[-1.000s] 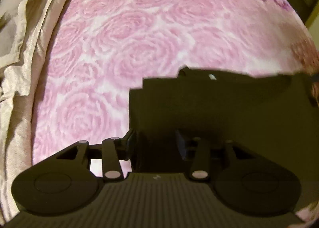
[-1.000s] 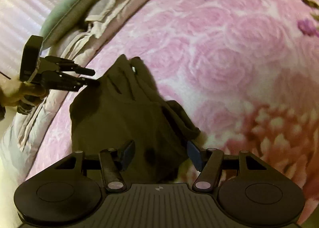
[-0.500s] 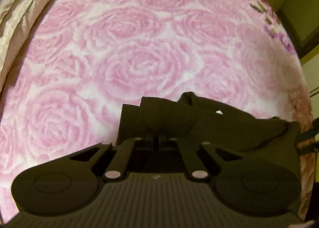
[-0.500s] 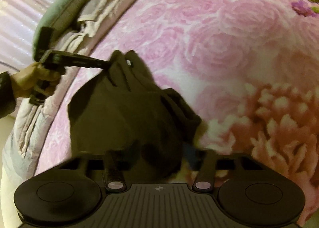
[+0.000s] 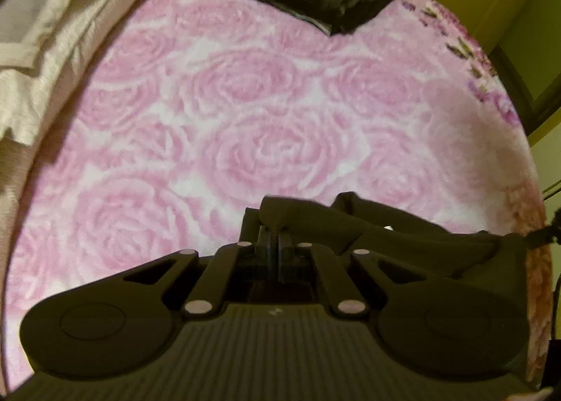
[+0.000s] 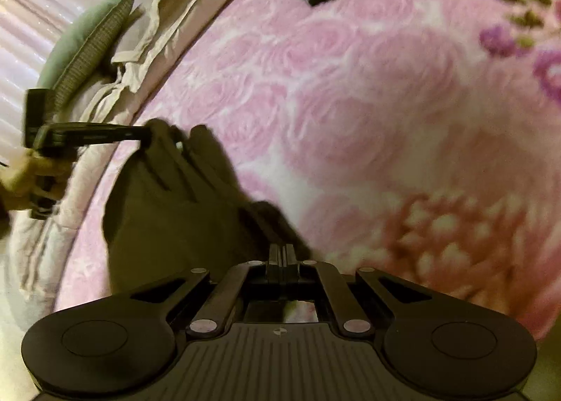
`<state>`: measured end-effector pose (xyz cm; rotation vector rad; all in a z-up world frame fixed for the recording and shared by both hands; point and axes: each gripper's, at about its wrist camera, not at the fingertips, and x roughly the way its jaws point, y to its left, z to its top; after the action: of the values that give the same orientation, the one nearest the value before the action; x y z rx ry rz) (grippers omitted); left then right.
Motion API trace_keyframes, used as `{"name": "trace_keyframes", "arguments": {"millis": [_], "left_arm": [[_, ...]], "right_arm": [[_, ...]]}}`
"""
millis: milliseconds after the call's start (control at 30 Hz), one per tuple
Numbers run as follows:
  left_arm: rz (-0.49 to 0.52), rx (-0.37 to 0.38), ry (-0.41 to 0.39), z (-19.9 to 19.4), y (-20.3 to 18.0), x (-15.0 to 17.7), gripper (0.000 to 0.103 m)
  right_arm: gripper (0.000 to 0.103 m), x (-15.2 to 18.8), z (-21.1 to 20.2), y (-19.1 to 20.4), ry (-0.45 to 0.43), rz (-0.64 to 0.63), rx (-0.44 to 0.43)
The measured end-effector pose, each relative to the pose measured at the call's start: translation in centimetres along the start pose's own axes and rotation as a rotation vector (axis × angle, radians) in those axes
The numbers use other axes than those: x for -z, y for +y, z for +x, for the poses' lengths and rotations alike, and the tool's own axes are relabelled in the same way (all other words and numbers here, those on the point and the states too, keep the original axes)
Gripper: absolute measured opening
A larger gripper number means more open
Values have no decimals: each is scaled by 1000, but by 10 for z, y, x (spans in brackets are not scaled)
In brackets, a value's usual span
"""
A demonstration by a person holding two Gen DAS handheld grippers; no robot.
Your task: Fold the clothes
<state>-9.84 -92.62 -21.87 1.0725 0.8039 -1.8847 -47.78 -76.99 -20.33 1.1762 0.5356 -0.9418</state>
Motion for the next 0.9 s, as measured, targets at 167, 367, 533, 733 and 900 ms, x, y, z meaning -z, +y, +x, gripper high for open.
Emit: {"name": "trace_keyframes", "arguments": {"millis": [167,367,533,733,900], "left_arm": [[10,2,45,18,3,5,2],[32,4,47,17,3,6,2],[38,2,8,5,1,7,2],[47,-13,-61,-15,0,4,2],[9,-33,9,14,5,7,5]], "right_arm": [[62,16,4,8,8,7,-25],[62,24,15,9,-24,61,-44],[15,26,22,-5,-22,171,-42],[8,7,-15,17,-85,16,-38],[9,8,15,0,-31,79,-15]]}}
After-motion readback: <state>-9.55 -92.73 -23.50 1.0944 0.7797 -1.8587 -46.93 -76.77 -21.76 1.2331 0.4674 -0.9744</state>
